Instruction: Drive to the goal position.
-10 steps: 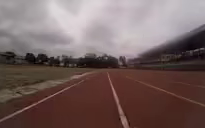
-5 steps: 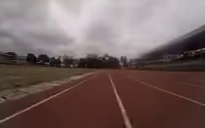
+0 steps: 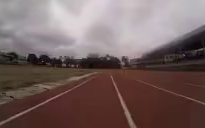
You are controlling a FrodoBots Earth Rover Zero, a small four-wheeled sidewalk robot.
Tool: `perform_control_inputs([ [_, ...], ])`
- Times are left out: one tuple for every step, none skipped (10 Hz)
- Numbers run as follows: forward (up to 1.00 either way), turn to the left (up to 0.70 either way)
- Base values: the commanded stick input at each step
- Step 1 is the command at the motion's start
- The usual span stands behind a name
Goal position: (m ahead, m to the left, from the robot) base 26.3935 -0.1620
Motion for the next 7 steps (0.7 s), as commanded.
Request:
perform_control_inputs([
  [1.0, 0.0],
  [1.0, 0.0],
  [1.0, 0.0],
  [1.0, 0.0],
  [1.0, 0.0],
  [1.0, 0.0],
  [1.0, 0.0],
])
